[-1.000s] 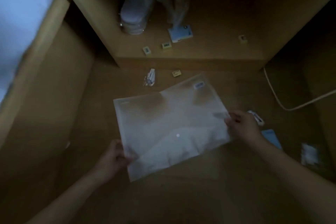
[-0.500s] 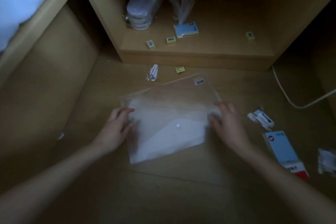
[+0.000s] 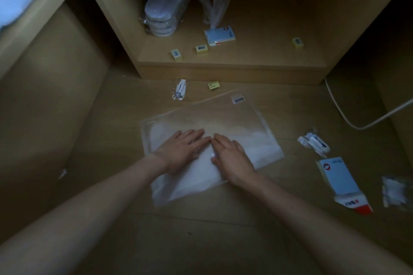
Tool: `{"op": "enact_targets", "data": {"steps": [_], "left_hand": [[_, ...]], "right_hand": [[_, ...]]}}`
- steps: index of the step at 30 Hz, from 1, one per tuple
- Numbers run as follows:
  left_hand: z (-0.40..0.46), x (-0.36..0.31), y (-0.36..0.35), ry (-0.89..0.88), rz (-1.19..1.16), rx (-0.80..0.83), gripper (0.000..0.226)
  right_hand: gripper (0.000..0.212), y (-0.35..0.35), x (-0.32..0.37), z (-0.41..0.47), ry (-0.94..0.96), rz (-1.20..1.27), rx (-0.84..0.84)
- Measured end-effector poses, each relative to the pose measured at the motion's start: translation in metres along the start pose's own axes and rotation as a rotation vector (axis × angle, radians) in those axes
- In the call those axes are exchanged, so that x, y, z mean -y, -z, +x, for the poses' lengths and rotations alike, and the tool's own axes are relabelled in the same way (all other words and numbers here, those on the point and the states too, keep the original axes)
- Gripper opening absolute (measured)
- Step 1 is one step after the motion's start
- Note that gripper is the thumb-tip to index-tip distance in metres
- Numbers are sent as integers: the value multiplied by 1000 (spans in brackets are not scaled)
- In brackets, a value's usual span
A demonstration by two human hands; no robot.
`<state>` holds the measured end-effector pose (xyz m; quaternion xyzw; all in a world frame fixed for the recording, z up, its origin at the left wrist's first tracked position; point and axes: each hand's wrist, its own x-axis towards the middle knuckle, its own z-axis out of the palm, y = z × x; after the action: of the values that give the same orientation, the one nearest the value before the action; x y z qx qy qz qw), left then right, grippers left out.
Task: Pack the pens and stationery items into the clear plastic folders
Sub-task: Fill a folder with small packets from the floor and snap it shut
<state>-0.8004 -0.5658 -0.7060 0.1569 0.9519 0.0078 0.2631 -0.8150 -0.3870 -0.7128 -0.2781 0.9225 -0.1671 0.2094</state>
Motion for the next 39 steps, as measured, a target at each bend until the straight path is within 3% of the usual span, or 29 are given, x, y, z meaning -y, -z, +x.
{"op": "enact_targets", "data": {"steps": [5,12,15,19,22,26,29,34,39], "left_hand": [[2,10,-20,-22,-63,-83,64],[3,16,-24,-46,-140,-119,82],[2,14,-21,-32,-116,-142,55],[1,11,-23,-36,-66,-152,65],[2,12,-23,-26,-48,-140,51],[2,10,-20,-15,-26,-115,52],[-1,7,-21,-3,-24,-105,75],[-8,-12,-29,33,-39,-261,68],[-27,-56,-30,269,13,-133,100]], "right_hand": [[57,-3,-4,1,13,37,-60],[12,5,-3,12,-66,190,-50],[5,2,-6,12,-106,319,-70],[6,4,-7,9,-152,468,-112],[3,8,-8,7,-152,509,-92],[8,14,-9,0,-156,547,-79],[16,18,-8,-13,-112,558,-92],[13,25,-18,-50,48,381,-158],[29,22,-43,-94,52,342,-283]]}}
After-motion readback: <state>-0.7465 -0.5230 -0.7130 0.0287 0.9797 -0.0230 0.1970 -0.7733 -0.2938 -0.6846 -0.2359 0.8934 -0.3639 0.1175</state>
